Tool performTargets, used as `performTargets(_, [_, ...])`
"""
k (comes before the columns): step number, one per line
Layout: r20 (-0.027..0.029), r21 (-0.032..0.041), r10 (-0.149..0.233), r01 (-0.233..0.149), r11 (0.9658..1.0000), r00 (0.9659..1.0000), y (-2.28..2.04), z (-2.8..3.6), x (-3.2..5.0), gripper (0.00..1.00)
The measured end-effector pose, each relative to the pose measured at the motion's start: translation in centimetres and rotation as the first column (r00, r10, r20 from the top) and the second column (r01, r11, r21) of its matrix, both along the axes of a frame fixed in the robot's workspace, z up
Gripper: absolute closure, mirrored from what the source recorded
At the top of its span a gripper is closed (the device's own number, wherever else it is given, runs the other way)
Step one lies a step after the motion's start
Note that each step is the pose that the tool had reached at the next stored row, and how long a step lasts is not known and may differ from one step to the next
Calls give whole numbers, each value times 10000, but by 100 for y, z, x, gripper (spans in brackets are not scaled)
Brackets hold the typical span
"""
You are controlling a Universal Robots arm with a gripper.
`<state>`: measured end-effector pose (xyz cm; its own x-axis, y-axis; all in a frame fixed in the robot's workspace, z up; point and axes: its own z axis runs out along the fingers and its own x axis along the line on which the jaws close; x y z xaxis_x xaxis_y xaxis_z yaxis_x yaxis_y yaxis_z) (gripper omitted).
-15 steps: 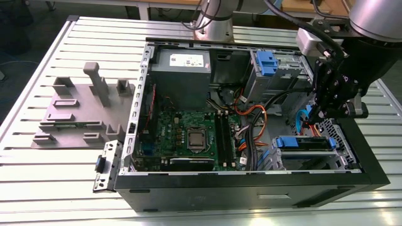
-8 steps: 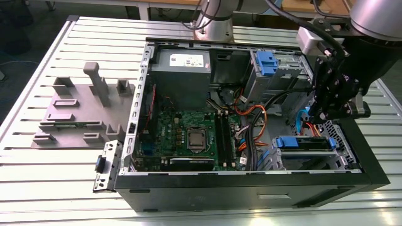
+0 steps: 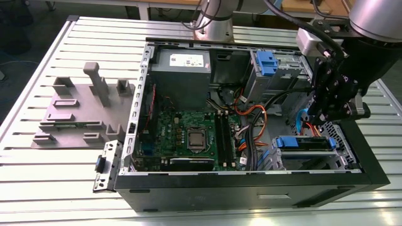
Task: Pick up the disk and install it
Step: 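Insert the second disk wire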
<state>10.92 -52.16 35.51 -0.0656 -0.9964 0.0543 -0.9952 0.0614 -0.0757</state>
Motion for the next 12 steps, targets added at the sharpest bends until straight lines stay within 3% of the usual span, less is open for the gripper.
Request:
performTargets(3, [-6,2,0,0,10000,10000,0,-2,5,71])
performTargets(5, [-10,2,-1,1,10000,10000,0,-2,9,83])
performTargets(12, [-11,36,-1,1,10000,10000,-16,-3,10,84])
